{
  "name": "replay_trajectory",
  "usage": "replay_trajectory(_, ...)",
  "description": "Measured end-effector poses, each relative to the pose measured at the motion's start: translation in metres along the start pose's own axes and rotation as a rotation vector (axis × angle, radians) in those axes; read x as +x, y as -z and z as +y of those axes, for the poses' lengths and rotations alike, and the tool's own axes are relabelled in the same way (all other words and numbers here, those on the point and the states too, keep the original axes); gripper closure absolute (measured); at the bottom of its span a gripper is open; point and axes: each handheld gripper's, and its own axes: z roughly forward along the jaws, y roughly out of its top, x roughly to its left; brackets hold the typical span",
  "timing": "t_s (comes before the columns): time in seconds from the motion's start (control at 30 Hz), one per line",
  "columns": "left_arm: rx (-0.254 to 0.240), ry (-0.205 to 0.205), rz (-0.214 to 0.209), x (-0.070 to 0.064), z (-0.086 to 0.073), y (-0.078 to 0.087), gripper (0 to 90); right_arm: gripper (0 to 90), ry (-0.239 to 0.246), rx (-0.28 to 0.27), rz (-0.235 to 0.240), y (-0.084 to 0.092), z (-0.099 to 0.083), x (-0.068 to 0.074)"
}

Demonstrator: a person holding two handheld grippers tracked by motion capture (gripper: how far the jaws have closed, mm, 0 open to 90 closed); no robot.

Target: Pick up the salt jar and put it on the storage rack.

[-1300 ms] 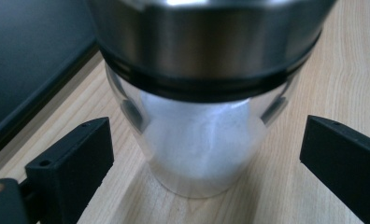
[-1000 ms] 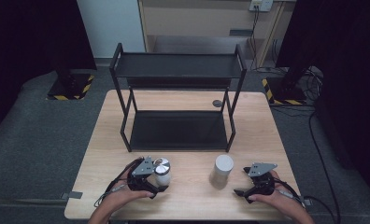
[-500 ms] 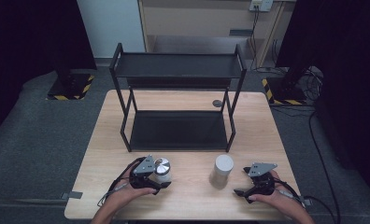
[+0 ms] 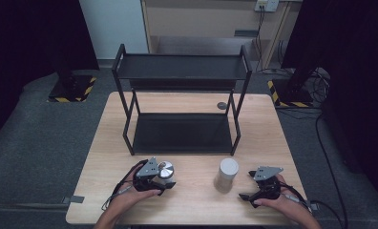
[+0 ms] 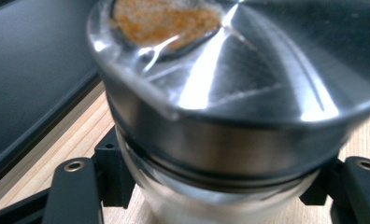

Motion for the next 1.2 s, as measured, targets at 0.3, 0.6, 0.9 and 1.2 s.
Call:
replay_trajectory(0.3, 0.020, -0.012, -0.016, 0.001, 0.005, 0.001, 29.8, 1.4, -0.001, 0.000, -0.001, 0.000, 0.000, 0.000)
replay_trajectory(0.6, 0.028, -0.021, -0.025, 0.000, 0.008, 0.002, 29.8, 1.4, -0.003, 0.000, -0.001, 0.000, 0.000, 0.001)
replay_trajectory(0.9, 0.014, -0.039, -0.043, -0.001, 0.010, 0.005, 29.8, 1.5, -0.004, 0.000, -0.002, 0.000, 0.000, 0.001)
replay_trajectory(1.2, 0.009, -0.048, -0.071, -0.003, 0.014, 0.013, 29.8, 1.4, -0.004, 0.000, -0.001, 0.000, 0.000, 0.001)
